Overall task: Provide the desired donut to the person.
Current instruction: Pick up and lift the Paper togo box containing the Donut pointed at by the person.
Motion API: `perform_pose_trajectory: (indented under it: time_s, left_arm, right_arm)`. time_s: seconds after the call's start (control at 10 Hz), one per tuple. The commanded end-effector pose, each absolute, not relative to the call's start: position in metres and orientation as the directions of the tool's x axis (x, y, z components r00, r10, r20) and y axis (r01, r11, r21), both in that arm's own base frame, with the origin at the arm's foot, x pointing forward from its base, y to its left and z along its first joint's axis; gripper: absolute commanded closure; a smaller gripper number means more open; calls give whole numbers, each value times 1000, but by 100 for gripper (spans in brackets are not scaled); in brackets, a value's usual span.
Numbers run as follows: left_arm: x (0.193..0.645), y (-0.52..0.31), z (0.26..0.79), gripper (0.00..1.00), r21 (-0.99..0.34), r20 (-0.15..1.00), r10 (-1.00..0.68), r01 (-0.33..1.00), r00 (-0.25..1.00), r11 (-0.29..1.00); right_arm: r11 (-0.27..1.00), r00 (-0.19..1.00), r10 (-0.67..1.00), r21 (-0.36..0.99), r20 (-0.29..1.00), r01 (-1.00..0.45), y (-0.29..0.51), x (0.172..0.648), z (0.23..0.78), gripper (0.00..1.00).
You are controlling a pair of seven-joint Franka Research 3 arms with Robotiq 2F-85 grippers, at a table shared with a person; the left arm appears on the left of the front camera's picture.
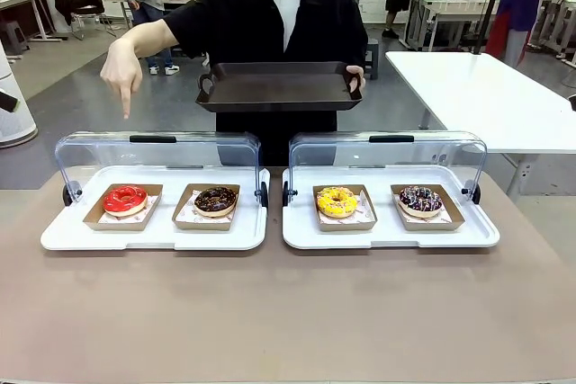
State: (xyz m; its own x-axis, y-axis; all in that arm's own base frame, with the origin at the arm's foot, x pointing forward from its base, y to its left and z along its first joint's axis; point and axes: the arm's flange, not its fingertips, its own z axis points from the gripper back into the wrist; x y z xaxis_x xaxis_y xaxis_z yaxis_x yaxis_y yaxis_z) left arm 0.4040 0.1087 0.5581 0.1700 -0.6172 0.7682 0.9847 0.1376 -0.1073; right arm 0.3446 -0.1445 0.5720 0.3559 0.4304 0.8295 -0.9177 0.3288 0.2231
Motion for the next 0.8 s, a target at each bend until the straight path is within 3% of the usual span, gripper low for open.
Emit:
perform_pose_trajectory:
  time_s: [0.0,0.1,0.4,0.7]
  left_arm:
    - [428,85,556,0,-113,562,-821,993,101,44]
    - [430,65,543,0,-94,464,-884,996,55,13]
    - [420,5,494,0,148,242,-965,987,-98,-63]
    - [412,-20,445,0,216,182,-976,973,-123,-82]
  right_arm:
    - [318,341,413,217,844,-923,-144,347,573,0]
    - [318,341,413,217,844,-923,-144,347,573,0]
    - [318,341,413,217,844,-923,-144,347,573,0]
    - [318,341,413,217,844,-923,-144,347,573,0]
